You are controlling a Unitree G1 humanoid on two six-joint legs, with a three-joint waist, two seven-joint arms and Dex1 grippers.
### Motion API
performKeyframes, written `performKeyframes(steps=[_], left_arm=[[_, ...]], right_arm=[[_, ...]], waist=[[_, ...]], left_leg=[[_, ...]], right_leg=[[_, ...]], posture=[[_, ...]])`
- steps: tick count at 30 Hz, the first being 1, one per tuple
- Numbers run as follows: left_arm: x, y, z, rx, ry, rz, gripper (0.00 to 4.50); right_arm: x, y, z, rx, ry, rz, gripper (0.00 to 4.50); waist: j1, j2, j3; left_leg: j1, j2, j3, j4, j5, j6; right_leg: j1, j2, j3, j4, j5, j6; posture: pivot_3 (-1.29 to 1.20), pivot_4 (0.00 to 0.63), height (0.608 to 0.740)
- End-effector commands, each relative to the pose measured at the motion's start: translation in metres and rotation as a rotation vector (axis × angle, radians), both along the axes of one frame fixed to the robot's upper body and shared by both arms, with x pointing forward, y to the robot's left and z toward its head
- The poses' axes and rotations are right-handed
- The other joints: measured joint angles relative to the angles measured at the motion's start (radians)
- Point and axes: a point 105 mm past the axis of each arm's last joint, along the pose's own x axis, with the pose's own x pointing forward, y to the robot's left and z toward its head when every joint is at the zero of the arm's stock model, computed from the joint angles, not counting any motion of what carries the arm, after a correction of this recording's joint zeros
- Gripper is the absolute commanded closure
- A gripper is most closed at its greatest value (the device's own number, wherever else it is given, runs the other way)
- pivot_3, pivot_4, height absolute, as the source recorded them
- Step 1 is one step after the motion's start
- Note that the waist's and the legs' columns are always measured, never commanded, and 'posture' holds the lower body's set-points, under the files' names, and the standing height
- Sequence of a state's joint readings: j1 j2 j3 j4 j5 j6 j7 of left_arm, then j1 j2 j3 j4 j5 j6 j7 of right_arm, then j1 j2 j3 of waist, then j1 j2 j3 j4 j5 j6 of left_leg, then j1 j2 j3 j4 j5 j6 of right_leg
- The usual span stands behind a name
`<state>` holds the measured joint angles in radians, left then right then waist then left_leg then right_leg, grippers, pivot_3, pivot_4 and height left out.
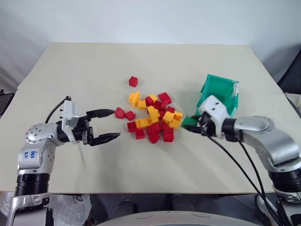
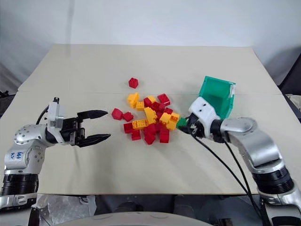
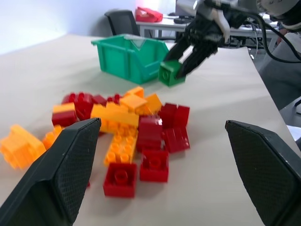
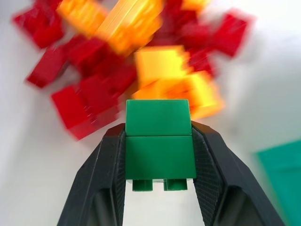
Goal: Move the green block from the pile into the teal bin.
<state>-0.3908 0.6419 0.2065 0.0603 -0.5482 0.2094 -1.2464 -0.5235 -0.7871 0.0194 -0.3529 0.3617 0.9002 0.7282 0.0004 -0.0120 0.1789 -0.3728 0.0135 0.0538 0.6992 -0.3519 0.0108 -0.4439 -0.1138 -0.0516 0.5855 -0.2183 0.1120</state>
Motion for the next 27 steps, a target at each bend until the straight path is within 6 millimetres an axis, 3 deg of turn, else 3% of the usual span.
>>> performKeyframes(steps=[1, 6, 9, 10, 12, 20, 27], left_arm=[[0.006, -0.005, 0.006, -0.003, -0.025, -0.001, 0.00], [0.030, -0.025, 0.007, 0.027, -0.030, 0.038, 0.00], [0.038, -0.034, 0.009, 0.035, -0.037, 0.032, 0.00], [0.041, -0.038, 0.010, 0.036, -0.042, 0.034, 0.00], [0.046, -0.044, 0.013, 0.038, -0.042, 0.033, 0.00], [0.054, -0.044, 0.023, -0.013, -0.041, 0.073, 0.00], [0.051, -0.042, 0.022, -0.004, -0.050, 0.065, 0.00]], right_arm=[[0.012, -0.027, 0.037, -0.012, -0.153, -0.124, 3.02], [0.059, -0.073, 0.051, -0.082, -0.290, -0.335, 3.02], [0.075, -0.078, 0.045, -0.128, -0.310, -0.360, 3.02], [0.080, -0.080, 0.044, -0.136, -0.313, -0.373, 2.67], [0.087, -0.077, 0.043, -0.138, -0.320, -0.366, 2.67], [0.082, -0.061, 0.058, -0.095, -0.364, -0.264, 2.67], [0.075, -0.062, 0.050, -0.113, -0.339, -0.225, 2.67]], waist=[[0.000, 0.000, 0.000], [0.000, 0.000, 0.000], [-0.003, 0.000, 0.000], [-0.006, 0.000, 0.000], [-0.009, 0.000, 0.000], [-0.006, 0.001, 0.001], [-0.004, 0.001, 0.001]], left_leg=[[0.000, 0.000, 0.000, 0.000, 0.000, 0.000], [0.000, -0.002, 0.001, 0.000, 0.001, 0.001], [0.001, -0.001, 0.002, -0.001, 0.002, -0.001], [0.001, -0.001, 0.002, -0.001, 0.002, -0.002], [0.001, 0.000, 0.004, -0.002, 0.002, -0.002], [0.000, 0.000, 0.005, -0.002, 0.002, -0.002], [0.000, 0.000, 0.005, -0.001, 0.002, -0.002]], right_leg=[[0.000, 0.000, 0.000, 0.000, 0.000, 0.000], [0.000, 0.000, 0.001, 0.000, 0.001, 0.002], [0.000, 0.000, 0.001, -0.001, 0.001, 0.002], [0.000, 0.001, 0.001, -0.001, 0.001, 0.002], [0.000, 0.001, 0.002, -0.002, 0.001, 0.002], [-0.001, 0.001, 0.002, -0.002, 0.001, 0.002], [-0.001, 0.000, 0.002, -0.002, 0.001, 0.002]], posture=[[0.00, 0.150, 0.740], [0.00, 0.150, 0.740], [0.00, 0.150, 0.740], [0.00, 0.150, 0.740], [0.00, 0.150, 0.740], [0.00, 0.150, 0.740], [0.00, 0.150, 0.740]])
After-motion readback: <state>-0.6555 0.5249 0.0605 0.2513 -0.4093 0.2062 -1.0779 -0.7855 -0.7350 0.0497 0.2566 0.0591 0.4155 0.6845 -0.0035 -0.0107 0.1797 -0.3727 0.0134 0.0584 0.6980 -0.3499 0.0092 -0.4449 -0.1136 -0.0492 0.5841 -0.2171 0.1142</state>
